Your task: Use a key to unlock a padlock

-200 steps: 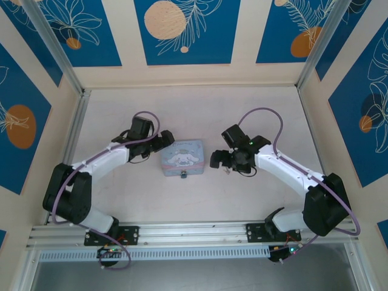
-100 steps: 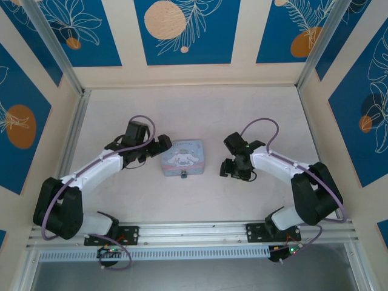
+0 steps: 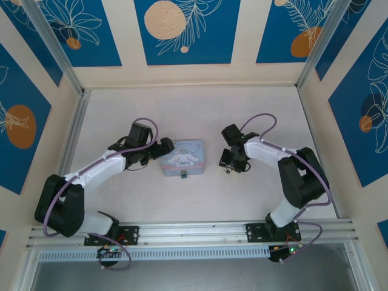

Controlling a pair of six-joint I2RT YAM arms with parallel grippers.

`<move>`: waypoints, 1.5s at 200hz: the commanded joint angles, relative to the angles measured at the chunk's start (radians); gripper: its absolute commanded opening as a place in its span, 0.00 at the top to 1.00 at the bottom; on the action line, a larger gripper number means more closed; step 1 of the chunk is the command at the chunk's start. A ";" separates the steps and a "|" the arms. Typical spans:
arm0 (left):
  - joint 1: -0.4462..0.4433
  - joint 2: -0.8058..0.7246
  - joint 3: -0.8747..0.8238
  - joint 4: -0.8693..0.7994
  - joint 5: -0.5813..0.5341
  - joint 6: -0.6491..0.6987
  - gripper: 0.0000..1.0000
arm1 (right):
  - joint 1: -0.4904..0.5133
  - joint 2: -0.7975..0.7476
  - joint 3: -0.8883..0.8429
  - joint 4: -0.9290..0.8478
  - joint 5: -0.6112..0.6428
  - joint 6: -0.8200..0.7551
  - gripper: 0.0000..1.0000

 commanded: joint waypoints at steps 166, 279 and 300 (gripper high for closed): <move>-0.008 0.037 0.009 0.054 0.034 -0.009 0.00 | 0.072 0.026 -0.066 -0.086 0.134 0.021 0.72; -0.008 0.035 0.018 0.054 0.036 -0.010 0.00 | 0.064 0.004 -0.090 -0.042 0.029 0.044 0.89; -0.008 0.037 0.026 0.051 0.037 -0.010 0.00 | 0.064 0.003 -0.087 -0.037 0.023 0.037 1.00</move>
